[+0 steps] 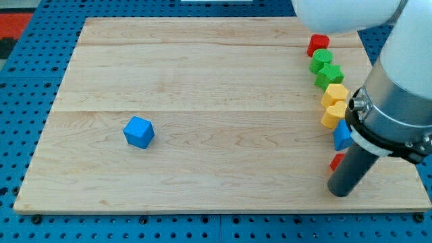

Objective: Point your arm at blue cube

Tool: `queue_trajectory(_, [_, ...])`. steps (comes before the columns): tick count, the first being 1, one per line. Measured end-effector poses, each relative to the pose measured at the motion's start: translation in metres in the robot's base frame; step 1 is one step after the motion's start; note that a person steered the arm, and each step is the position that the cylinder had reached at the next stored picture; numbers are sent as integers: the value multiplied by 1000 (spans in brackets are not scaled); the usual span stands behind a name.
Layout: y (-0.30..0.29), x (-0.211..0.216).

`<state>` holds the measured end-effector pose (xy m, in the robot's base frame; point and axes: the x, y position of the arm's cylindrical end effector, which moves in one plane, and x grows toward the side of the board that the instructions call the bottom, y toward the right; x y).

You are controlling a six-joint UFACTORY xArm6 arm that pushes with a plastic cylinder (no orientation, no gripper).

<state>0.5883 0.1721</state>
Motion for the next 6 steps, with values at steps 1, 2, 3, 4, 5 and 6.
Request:
queue_trajectory(1, [4,3])
queue_trajectory(2, [-93,15])
queue_trajectory(3, [-258,-7])
queue_trajectory(4, [-318,-71])
queue_trajectory(5, [-319,-116])
queue_trajectory(6, [-286,-172])
